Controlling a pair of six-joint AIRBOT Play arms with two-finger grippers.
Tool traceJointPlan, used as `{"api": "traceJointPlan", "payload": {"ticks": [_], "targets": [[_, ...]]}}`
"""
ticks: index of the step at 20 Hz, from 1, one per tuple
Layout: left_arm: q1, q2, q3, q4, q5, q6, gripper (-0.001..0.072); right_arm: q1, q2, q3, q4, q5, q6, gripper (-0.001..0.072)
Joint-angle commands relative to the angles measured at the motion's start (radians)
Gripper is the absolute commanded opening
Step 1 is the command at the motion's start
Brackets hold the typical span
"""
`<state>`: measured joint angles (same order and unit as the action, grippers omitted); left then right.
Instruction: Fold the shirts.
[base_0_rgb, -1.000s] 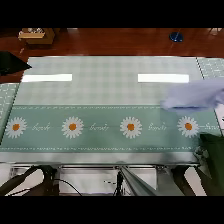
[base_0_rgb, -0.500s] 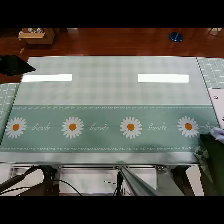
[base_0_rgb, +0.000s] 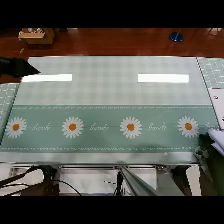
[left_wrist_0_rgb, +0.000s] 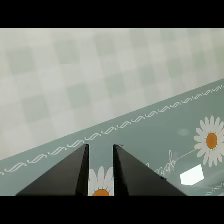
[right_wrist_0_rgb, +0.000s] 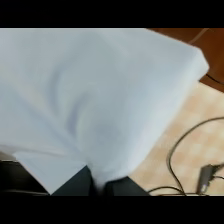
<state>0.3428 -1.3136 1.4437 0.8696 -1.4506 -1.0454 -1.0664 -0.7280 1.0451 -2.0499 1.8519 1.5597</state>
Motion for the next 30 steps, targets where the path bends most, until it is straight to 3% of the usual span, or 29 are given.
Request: {"api": "traceJointPlan", "payload": {"ticks": [1, 6, 7, 9, 10, 12, 14, 15, 17, 19, 21, 25, 28, 30], "targets": [[0.022, -0.01, 0.001, 0.0, 0.052, 0.009, 0.0208, -0.008, 0.021, -0.161, -0.25, -0.019, 0.0, 0.002], [0.095, -0.009, 0.001, -0.001, 0.116, 0.003, 0.0208, -0.176, 0.021, -0.291, -0.251, -0.142, -0.001, 0.0023], [0.103, -0.009, 0.001, -0.002, 0.12, 0.003, 0.0208, -0.212, 0.021, -0.306, -0.236, -0.164, -0.008, 0.0102], [0.108, -0.009, 0.001, -0.001, 0.129, 0.005, 0.0208, -0.267, 0.021, -0.318, -0.204, -0.211, -0.017, 0.0527], [0.108, -0.009, 0.001, -0.001, 0.131, 0.005, 0.0209, -0.277, 0.021, -0.318, -0.206, -0.236, -0.02, 0.0593], [0.107, -0.01, 0.001, -0.001, 0.131, 0.005, 0.0229, -0.254, 0.02, -0.307, -0.166, -0.304, -0.023, 0.0584], [0.103, -0.01, 0.001, -0.002, 0.131, 0.004, 0.0507, -0.161, 0.008, -0.256, 0.074, -0.433, -0.065, 0.0578], [0.097, -0.01, 0.001, -0.002, 0.131, 0.004, 0.0541, -0.087, -0.007, -0.212, 0.281, -0.519, -0.107, 0.0577], [0.065, -0.01, 0.001, -0.002, 0.133, 0.004, 0.054, 0.097, -0.074, -0.121, 0.629, -0.66, -0.113, 0.0576], [-0.002, -0.01, 0.001, 0.01, 0.16, 0.005, 0.054, 0.332, -0.198, -0.017, 0.777, -0.681, -0.112, 0.0576], [-0.1, -0.011, 0.001, 0.124, 0.215, -0.01, 0.0539, 0.569, -0.333, 0.076, 0.781, -0.645, -0.105, 0.0576], [-0.298, -0.053, 0.001, 0.465, 0.26, -0.24, 0.0539, 0.875, -0.536, 0.17, 0.76, -0.63, -0.077, 0.0576], [-0.415, -0.105, 0.001, 0.539, 0.18, -0.248, 0.054, 0.999, -0.597, 0.171, 0.695, -0.598, -0.07, 0.0576], [-0.48, -0.126, 0.0, 0.607, 0.125, -0.27, 0.054, 1.067, -0.599, 0.171, 0.56, -0.572, -0.071, 0.0576]]}}
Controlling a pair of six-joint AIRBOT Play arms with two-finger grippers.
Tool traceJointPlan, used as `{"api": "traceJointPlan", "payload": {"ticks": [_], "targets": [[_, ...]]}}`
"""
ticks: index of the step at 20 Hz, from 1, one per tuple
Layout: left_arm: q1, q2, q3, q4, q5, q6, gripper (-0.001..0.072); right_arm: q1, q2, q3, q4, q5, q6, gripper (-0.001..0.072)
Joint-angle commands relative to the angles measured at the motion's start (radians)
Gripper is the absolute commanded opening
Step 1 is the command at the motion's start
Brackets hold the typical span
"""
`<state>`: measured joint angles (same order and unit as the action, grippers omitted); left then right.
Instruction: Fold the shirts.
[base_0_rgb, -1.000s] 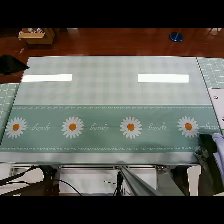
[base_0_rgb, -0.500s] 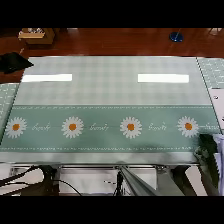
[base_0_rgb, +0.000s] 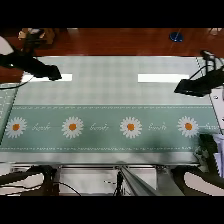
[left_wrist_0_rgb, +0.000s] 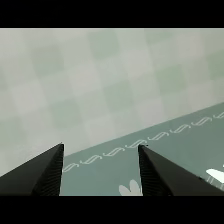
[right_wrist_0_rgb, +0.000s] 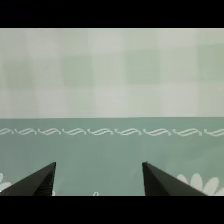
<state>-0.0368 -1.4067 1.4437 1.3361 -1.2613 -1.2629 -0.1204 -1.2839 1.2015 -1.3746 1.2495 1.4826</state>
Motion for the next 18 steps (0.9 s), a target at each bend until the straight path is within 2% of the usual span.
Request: {"api": "traceJointPlan", "payload": {"ticks": [1, 3, 6, 7, 11, 18], "targets": [[-0.126, -0.038, 0.001, 0.167, -0.076, -0.063, 0.054, 0.146, -0.043, 0.015, -0.174, 0.05, 0.006, 0.0576], [-0.154, -0.043, 0.001, 0.174, -0.076, -0.069, 0.054, 0.168, -0.043, 0.015, -0.232, 0.078, 0.006, 0.0579], [-0.158, -0.051, 0.0, 0.172, -0.085, -0.101, 0.0546, 0.166, -0.043, 0.015, -0.232, 0.09, 0.006, 0.0587], [-0.156, -0.054, 0.0, 0.172, -0.087, -0.121, 0.0717, 0.166, -0.043, 0.015, -0.231, 0.087, 0.006, 0.06], [-0.157, -0.055, 0.0, 0.174, -0.087, -0.137, 0.0718, 0.166, -0.043, 0.015, -0.209, 0.075, -0.029, 0.0611], [-0.157, -0.055, 0.0, 0.174, -0.09, -0.138, 0.0712, 0.166, -0.043, 0.015, -0.209, 0.076, -0.028, 0.0599]]}}
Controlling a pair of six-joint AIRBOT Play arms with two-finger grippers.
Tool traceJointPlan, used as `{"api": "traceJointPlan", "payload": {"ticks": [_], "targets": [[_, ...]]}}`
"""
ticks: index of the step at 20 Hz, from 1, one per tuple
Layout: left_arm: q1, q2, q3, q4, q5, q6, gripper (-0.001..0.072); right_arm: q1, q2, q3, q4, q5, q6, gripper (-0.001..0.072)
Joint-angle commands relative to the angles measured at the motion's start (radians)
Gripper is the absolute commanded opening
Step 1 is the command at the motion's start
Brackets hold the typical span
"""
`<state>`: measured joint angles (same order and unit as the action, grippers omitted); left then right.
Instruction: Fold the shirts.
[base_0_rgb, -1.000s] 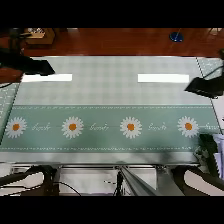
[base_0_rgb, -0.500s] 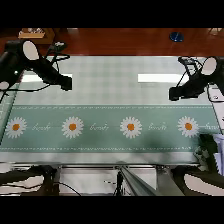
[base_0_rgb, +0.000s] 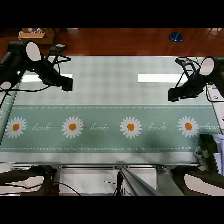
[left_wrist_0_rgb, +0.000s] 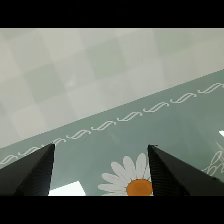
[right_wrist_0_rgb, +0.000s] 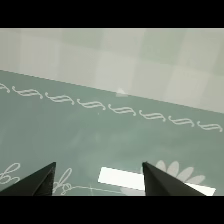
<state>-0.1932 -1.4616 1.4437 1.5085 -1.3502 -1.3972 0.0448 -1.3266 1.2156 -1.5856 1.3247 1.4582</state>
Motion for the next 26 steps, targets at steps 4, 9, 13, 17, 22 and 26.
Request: {"api": "traceJointPlan", "payload": {"ticks": [4, 9, 13, 17, 22, 26], "targets": [[0.0, -0.004, 0.0, 0.002, -0.001, -0.003, 0.0712, 0.0, 0.0, 0.001, 0.002, 0.0, -0.004, 0.0599], [0.0, -0.018, 0.0, 0.002, -0.001, -0.003, 0.0712, 0.0, 0.0, 0.001, 0.002, 0.0, -0.004, 0.0599], [0.0, -0.031, 0.0, 0.001, -0.001, -0.003, 0.0712, 0.0, 0.0, 0.001, 0.002, 0.0, -0.004, 0.0599], [0.0, -0.04, 0.0, 0.001, 0.0, -0.003, 0.0712, 0.001, 0.0, 0.001, 0.002, 0.0, -0.004, 0.0599], [0.0, -0.041, 0.0, 0.001, 0.057, -0.003, 0.0711, 0.001, 0.0, 0.001, 0.002, 0.0, -0.004, 0.0599], [0.0, -0.041, 0.0, 0.001, 0.086, -0.003, 0.0711, 0.0, 0.0, 0.001, 0.002, 0.0, -0.004, 0.0599]]}}
